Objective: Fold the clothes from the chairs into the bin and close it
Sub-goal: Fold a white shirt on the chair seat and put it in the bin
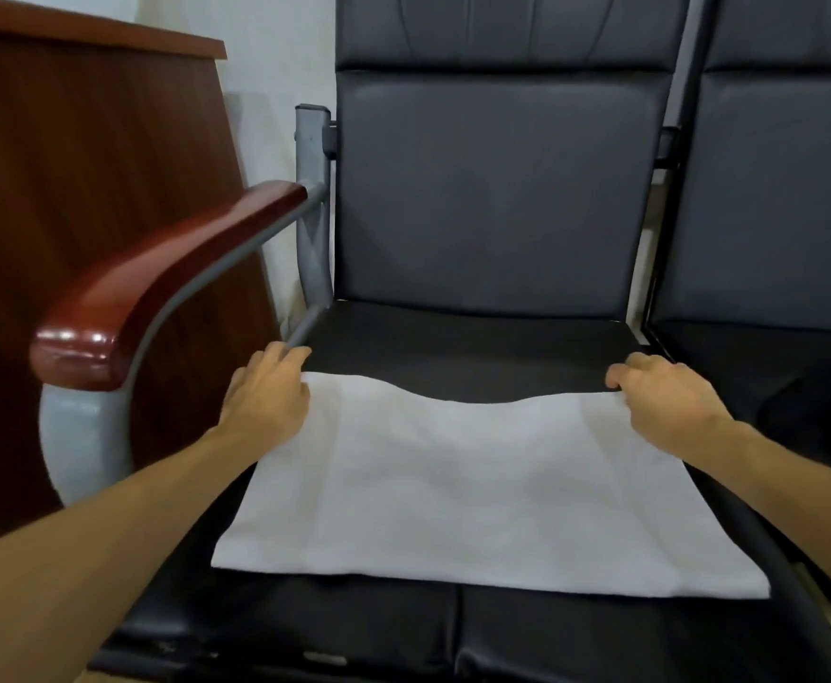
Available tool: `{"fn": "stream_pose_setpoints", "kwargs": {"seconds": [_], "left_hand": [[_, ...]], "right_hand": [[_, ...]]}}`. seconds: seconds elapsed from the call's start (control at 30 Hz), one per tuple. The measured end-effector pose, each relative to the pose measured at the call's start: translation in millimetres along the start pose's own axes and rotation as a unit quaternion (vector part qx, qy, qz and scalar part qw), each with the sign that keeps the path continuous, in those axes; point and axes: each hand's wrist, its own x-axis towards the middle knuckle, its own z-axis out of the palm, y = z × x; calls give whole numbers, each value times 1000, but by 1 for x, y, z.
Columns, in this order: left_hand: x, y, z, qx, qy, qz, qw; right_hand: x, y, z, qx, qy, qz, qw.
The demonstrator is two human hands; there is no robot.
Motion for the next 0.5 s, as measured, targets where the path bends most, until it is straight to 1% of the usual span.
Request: {"fn": "stream_pose_setpoints", "kwargs": {"seconds": [0.07,0.1,0.17,0.23,0.33,0.4,0.5], "left_hand": [[-13,8,-6,4,19,31,999],[-21,14,-9,2,19,54,998],[-39,28,-13,-3,-19,104,994],[-61,41,-14,1,-94,149,984],[-92,47,-11,36,-198,192,961],[-108,39,-9,61,-235,210,947],[-120,29,-13,55,-289,208,933]], "right_hand": [[-13,-5,-3,-29,34,-29,999],[-19,-9,-4,-25,44,-47,998],[-34,-19,-8,12,33,-84,996],[-50,-32,-13,66,-4,-113,991],[-71,-40,-19,100,-117,-119,981],[-82,-36,-19,99,-179,-102,974],[-97,-27,-23,116,-211,-87,967]]}}
